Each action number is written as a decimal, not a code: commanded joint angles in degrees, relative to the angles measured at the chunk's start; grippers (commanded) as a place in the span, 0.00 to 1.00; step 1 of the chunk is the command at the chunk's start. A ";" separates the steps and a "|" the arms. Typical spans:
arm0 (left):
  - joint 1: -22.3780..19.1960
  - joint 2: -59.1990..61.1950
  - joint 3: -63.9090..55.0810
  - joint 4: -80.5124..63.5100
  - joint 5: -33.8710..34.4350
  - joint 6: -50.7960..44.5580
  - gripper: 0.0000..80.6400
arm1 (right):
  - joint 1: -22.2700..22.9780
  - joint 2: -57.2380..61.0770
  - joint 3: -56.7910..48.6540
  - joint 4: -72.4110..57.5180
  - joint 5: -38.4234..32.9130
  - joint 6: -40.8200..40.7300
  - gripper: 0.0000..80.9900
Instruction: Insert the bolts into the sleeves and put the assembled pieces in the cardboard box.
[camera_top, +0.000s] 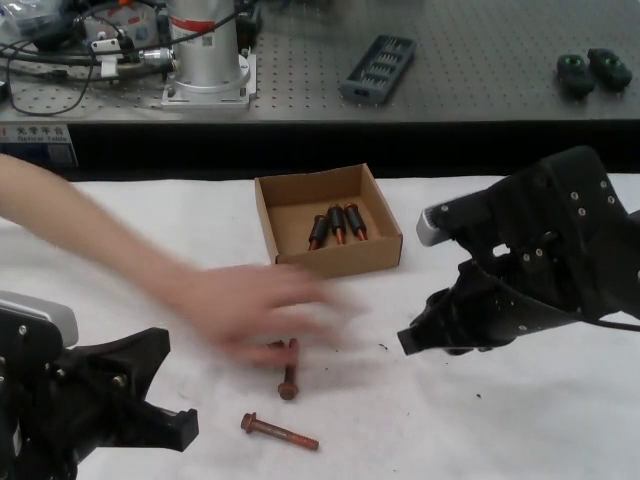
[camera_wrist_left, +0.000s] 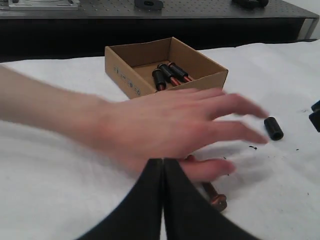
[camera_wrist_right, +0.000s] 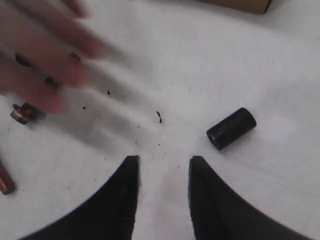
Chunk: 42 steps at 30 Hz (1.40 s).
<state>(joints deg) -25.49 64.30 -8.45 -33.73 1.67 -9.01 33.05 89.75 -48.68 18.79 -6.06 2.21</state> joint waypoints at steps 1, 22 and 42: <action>-0.02 -0.17 -0.11 -1.07 0.32 0.03 0.01 | -1.36 0.36 -0.62 -1.61 1.48 2.43 0.41; -0.02 -0.17 -0.11 -1.07 0.32 0.03 0.01 | -4.21 1.39 -2.39 -2.79 -12.72 11.06 0.41; -0.02 -0.17 -0.11 -1.07 0.32 0.03 0.01 | 0.69 9.22 -12.71 12.43 -7.20 3.64 0.41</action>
<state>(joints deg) -25.49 64.30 -8.45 -33.73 1.90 -9.01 32.86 98.61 -59.20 30.25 -14.51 6.78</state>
